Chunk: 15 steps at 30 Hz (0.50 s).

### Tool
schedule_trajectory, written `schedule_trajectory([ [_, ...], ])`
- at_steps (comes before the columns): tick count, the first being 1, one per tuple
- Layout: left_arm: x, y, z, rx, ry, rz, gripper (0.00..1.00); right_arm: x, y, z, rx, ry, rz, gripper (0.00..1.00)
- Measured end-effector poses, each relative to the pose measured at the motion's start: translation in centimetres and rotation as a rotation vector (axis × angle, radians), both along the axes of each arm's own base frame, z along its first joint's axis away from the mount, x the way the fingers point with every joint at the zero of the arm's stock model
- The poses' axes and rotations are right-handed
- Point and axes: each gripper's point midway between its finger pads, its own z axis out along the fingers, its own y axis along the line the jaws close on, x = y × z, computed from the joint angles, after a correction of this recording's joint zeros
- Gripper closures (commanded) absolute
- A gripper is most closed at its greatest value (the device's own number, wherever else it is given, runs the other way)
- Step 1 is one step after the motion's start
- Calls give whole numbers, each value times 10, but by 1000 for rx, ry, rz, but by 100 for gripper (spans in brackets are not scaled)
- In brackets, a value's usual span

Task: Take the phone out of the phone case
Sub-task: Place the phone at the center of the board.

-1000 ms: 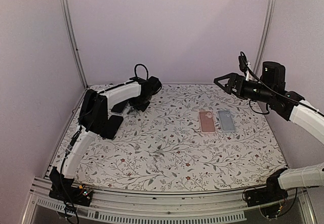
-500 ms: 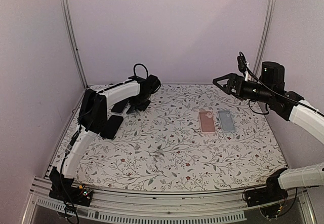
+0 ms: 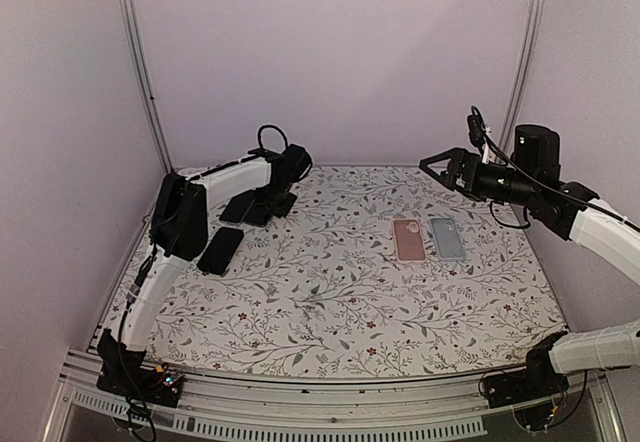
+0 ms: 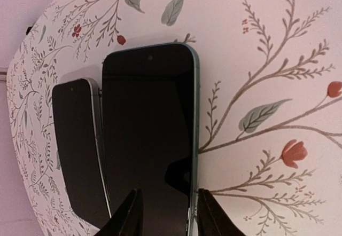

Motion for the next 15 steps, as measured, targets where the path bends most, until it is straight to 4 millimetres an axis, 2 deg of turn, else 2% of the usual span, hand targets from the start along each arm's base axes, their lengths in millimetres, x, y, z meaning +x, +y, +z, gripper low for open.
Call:
schedule_trajectory([
  [4, -5, -2, 1, -35, 10, -1, 62, -1, -1, -4, -3, 12, -4, 1],
  [7, -9, -5, 11, -83, 3, 0, 57, -2, -1, -6, -5, 16, -8, 1],
  [11, -18, -9, 39, -167, -30, 2, 55, -4, 2, -12, -14, 25, -9, 1],
  [15, -31, -9, 74, -263, -77, 7, 50, -8, 7, -27, -30, 46, -3, 1],
])
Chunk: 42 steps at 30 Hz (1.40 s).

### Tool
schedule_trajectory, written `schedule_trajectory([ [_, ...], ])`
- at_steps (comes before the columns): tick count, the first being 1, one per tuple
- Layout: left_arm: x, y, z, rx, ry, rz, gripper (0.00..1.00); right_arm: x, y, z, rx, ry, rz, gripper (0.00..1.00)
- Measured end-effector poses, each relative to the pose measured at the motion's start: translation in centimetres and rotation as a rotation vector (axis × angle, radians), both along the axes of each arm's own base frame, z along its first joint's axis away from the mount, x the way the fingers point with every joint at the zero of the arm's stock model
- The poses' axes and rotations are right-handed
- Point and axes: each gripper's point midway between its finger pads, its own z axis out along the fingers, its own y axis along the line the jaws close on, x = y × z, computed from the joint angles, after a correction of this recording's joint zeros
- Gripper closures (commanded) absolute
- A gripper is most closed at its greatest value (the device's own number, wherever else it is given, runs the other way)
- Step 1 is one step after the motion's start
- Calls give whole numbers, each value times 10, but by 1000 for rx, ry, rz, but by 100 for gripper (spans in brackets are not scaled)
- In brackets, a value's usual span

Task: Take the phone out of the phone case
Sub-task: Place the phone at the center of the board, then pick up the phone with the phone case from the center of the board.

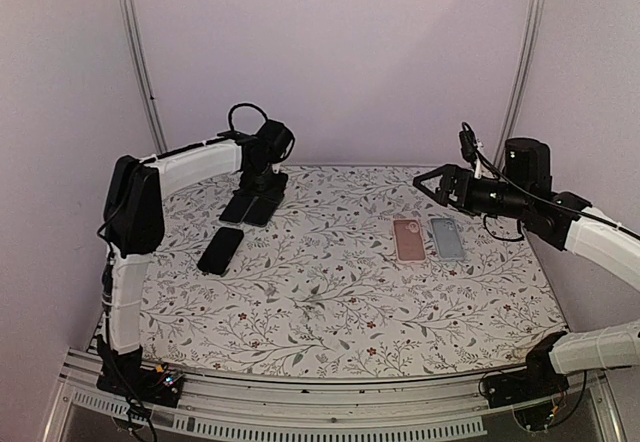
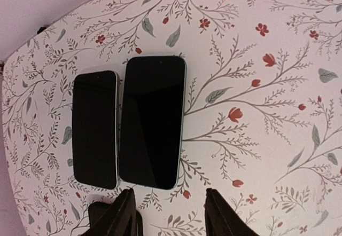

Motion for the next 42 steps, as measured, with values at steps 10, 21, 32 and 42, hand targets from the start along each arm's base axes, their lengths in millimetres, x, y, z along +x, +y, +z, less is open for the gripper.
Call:
schedule_trajectory([
  [10, -65, 36, 15, -143, 10, 58, 26, -13, 16, -30, -21, 32, 38, 1],
  [21, -127, 100, -6, -227, 49, 150, 3, -5, 30, -47, -15, 41, 59, 1],
  [32, -130, 119, -47, -277, 148, 165, 1, -3, 42, -61, -15, 66, 87, 1],
  [42, -115, 126, -78, -259, 211, 199, 1, -3, 44, -60, -10, 67, 90, 1],
])
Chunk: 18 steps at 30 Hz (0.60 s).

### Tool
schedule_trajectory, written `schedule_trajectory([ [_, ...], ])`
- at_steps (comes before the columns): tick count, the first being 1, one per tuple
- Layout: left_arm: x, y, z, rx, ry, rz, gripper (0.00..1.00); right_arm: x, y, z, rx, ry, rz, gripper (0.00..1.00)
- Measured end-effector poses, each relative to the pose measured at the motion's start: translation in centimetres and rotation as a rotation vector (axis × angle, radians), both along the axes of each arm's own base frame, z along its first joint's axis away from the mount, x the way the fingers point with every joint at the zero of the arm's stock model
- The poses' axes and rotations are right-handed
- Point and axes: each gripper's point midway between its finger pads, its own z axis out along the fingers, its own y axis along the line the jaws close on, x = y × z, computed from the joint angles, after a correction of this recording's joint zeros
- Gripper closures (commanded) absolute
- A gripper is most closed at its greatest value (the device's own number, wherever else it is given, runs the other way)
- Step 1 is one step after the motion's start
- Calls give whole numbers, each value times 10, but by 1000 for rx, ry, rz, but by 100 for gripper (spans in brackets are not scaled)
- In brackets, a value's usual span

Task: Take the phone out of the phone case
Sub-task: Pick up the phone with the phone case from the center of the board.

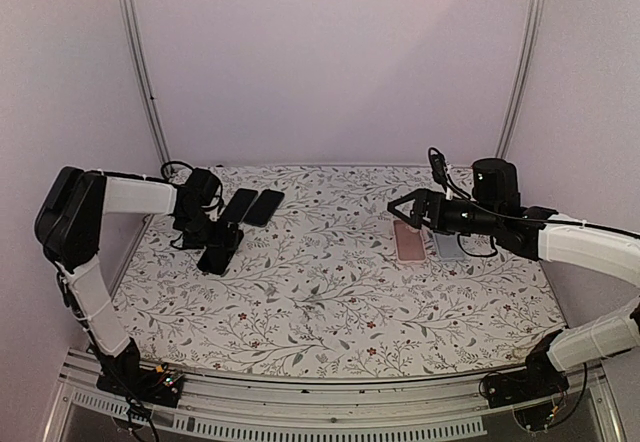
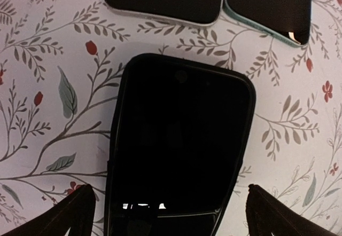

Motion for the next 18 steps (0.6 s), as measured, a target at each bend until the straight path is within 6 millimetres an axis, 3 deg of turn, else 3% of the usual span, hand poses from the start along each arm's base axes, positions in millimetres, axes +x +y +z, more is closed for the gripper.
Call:
schedule_trajectory([
  [6, 5, -3, -14, -1, 26, -4, 1, 0, 0, 0, 1, 2, -1, 1],
  [11, 7, -5, -14, -15, 22, -7, 1, 0, 0, 0, 0, 2, -1, 1],
  [18, 5, -10, -16, 16, 19, -20, 10, -1, 1, 0, 4, 4, 8, 1],
])
